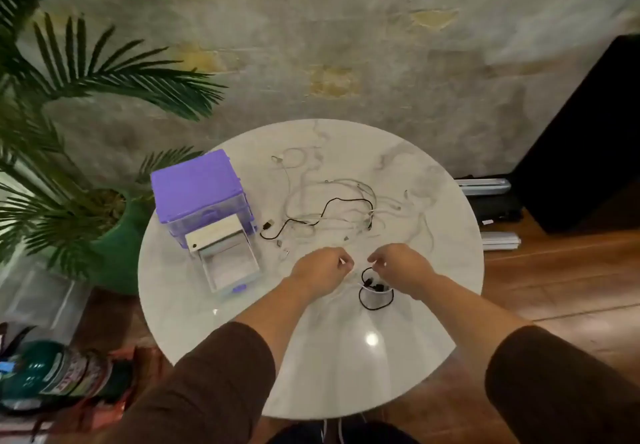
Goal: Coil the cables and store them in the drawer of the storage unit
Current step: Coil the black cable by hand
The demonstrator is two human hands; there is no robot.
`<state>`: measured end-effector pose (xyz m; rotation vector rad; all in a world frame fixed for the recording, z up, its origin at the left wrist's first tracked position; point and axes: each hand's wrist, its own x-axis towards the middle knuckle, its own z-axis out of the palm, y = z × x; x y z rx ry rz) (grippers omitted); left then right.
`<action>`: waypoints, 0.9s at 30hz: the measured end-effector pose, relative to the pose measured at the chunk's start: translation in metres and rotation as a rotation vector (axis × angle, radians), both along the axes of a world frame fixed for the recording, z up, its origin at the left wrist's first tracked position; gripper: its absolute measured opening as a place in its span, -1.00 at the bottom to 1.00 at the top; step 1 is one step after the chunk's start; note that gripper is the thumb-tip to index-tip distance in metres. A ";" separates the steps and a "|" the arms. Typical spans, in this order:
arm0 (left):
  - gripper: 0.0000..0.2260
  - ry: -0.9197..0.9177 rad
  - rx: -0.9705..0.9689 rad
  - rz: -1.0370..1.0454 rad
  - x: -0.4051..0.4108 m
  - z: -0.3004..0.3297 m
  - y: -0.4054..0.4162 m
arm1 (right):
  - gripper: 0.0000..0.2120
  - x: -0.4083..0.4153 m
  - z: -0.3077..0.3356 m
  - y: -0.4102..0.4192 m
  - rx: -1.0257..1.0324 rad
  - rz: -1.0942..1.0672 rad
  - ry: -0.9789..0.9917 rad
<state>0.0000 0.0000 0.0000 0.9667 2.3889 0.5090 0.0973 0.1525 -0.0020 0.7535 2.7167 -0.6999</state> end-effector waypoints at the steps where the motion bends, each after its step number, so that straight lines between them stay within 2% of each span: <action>1: -0.79 0.000 -0.031 -0.010 0.005 -0.003 0.001 | -0.70 0.004 -0.003 0.000 0.002 -0.017 -0.027; 5: -0.77 0.020 -0.056 0.010 0.017 -0.026 0.002 | -0.66 0.016 -0.020 0.001 0.053 -0.019 -0.044; 12: -0.74 0.166 0.048 0.063 0.027 -0.057 -0.003 | -0.65 0.022 -0.042 -0.004 0.208 -0.042 0.013; 17: -0.82 0.089 0.172 0.159 0.031 -0.066 -0.006 | -0.70 0.022 -0.055 -0.009 0.246 -0.114 0.073; 20: -0.84 0.078 0.233 0.207 0.032 -0.070 -0.011 | -0.79 0.017 -0.059 -0.012 0.199 -0.189 0.165; 27: -0.84 0.057 0.327 0.308 0.030 -0.079 -0.025 | -0.96 -0.004 -0.063 -0.019 -0.091 -0.325 0.571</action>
